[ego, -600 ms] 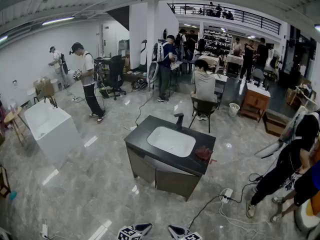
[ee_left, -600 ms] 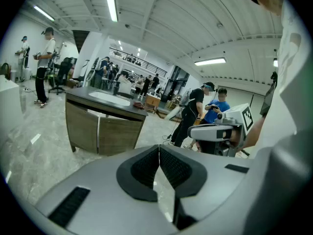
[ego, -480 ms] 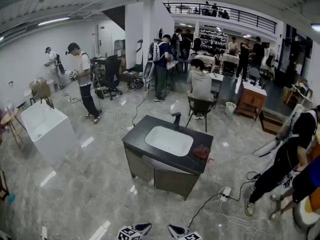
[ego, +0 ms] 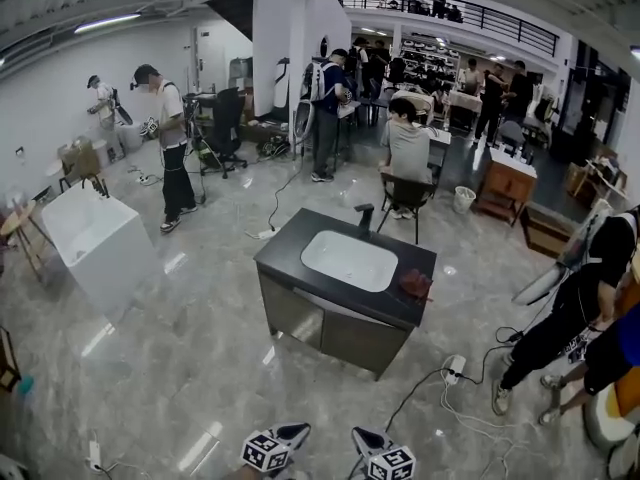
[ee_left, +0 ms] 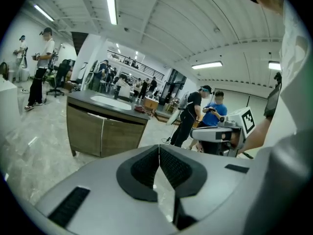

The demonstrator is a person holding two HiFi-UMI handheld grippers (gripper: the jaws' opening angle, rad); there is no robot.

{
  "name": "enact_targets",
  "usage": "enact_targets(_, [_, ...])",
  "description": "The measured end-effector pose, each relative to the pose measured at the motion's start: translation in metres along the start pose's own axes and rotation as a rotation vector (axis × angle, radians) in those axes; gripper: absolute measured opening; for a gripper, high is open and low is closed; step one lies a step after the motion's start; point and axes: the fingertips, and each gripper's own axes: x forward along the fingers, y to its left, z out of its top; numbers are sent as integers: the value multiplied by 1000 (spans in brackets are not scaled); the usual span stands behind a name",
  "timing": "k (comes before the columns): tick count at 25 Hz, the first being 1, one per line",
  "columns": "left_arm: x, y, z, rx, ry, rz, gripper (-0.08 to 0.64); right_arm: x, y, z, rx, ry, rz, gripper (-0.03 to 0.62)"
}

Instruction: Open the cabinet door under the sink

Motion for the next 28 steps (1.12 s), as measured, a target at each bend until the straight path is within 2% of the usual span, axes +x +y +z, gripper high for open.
enact_targets(7, [-21, 21, 5, -5, -31, 18, 14, 22, 10, 18, -17, -15, -9, 14])
enact_targets(13, [-35, 43, 9, 3, -55, 65, 14, 43, 23, 35, -61, -26, 44, 14])
enact_targets(18, [-64, 42, 5, -5, -88, 101, 14, 40, 48, 37, -87, -32, 75, 14])
enact_targets(23, [-63, 62, 40, 37, -158, 128, 14, 61, 48, 74, -141, -78, 119, 14])
enact_targets(28, [-62, 59, 37, 16, -155, 124, 14, 64, 52, 80, -144, -72, 122, 14])
